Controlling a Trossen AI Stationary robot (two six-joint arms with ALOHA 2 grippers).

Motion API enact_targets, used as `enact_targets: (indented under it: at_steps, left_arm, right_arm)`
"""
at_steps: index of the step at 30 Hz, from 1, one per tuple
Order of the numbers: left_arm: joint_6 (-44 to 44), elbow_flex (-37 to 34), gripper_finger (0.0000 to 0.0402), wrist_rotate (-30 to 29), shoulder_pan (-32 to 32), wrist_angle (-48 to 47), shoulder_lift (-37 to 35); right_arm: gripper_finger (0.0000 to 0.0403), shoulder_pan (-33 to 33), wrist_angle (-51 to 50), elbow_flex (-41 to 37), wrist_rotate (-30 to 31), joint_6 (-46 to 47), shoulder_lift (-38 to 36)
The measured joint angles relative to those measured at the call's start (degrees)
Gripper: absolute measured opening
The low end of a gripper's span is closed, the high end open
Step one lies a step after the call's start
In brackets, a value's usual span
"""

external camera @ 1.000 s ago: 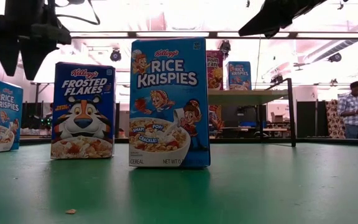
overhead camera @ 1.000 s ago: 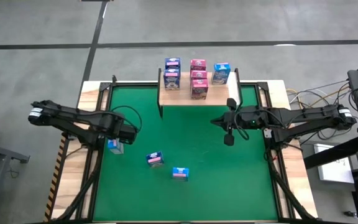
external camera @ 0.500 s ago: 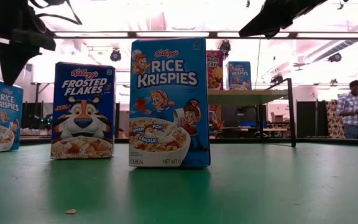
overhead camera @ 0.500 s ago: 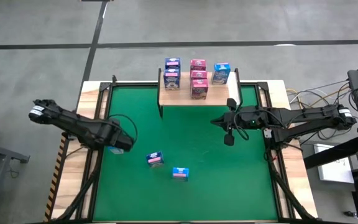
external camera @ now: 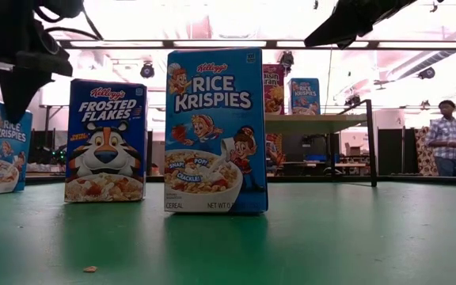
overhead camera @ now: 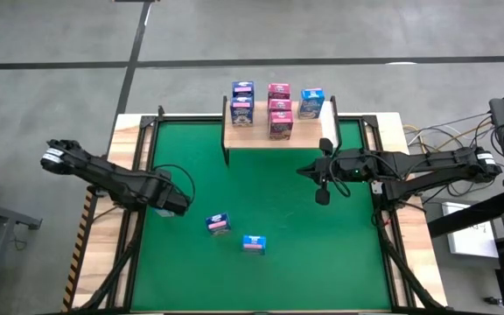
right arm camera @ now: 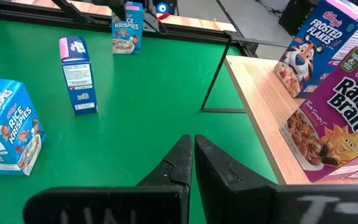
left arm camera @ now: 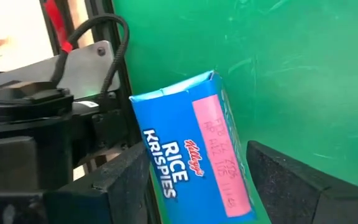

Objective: Stack cereal on shelf
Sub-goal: Put the left light blue cereal on the shelf aligned with the other light blue cereal box

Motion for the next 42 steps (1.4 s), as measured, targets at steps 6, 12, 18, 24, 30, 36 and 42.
enact_targets:
  at_steps: [6, 12, 18, 24, 30, 36, 42]
  left_arm:
    - [0.58, -0.19, 0.0211, 0.08, 0.01, 0.90, -0.02]
    - [0.88, 0.67, 0.0166, 0.28, 0.02, 1.14, -0.02]
    - [5.10, 4.46, 0.0149, 0.33, 0.06, 1.49, -0.02]
    - [20.52, 15.64, 0.0148, -4.33, 0.07, 6.71, 1.90]
    - [49.22, 29.29, 0.0148, -16.89, 0.36, 21.24, 8.47]
    - [77.04, 45.49, 0.0148, -17.84, 3.57, 29.41, 19.17]
    - [93.95, 63.79, 0.0148, -17.97, 7.64, 25.67, 31.30]
  right_arm:
    - [0.0009, 0.00, 0.00, 0.04, -0.01, 0.02, 0.01]
    - [0.0009, 0.00, 0.00, 0.04, 0.01, 0.39, 0.01]
    - [0.0009, 0.00, -3.32, 0.00, 0.01, 0.07, -0.74]
    - [0.0009, 0.11, -5.12, -1.65, 0.00, 0.66, -5.55]
    - [0.0009, 0.13, -4.26, -4.73, -0.50, 0.59, -10.62]
    - [0.0009, 0.13, -3.81, -6.42, -3.64, 0.45, -14.15]
    - [0.0009, 0.13, -2.90, -7.72, -6.63, 0.17, -16.37]
